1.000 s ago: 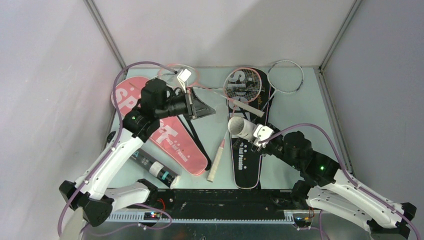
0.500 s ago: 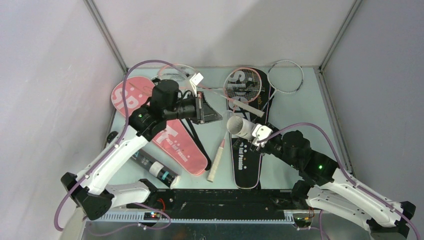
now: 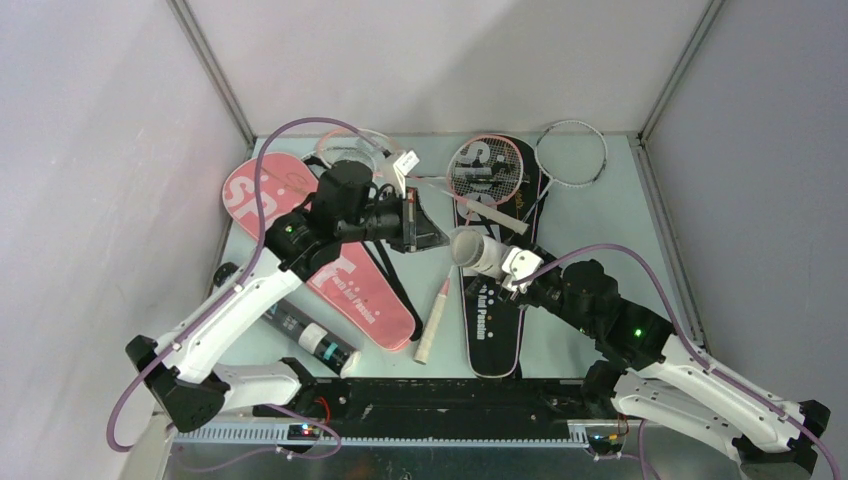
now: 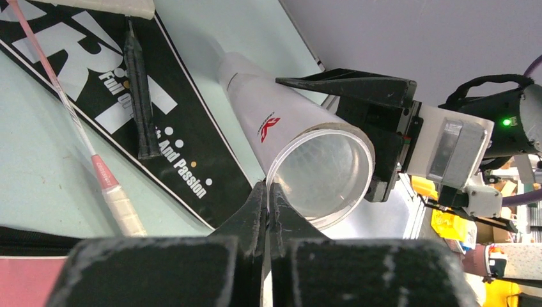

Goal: Pack up the badminton gear
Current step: Close the lid on the shuttle tube.

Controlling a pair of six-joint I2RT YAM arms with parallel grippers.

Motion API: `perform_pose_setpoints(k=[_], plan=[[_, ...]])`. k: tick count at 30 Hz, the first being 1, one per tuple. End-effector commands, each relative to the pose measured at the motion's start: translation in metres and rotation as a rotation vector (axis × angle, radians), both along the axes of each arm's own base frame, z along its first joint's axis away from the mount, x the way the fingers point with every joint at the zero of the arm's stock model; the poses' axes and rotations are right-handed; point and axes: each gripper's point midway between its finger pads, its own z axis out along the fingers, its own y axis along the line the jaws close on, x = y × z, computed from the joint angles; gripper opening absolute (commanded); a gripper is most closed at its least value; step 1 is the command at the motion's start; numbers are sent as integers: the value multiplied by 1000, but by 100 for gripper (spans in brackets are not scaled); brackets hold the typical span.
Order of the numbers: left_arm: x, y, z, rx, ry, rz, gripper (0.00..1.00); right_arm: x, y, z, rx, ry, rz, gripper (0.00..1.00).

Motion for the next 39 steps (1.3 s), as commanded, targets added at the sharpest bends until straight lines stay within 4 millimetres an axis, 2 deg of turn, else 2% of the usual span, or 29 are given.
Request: perform_pose_setpoints(k=[1,23,33,39], plan=[[1,-1,13,13,-66,7,0,4,6,27,66,-73,6,52],[0,-8,7,75,-75,9,0,4,9,18,43,-46,19,53],[6,-2,-1,151,-94,52,0,3,10,19,51,-45,25,53],[5,-4,0,157,-97,48,16,2,10,19,51,-44,28,53]])
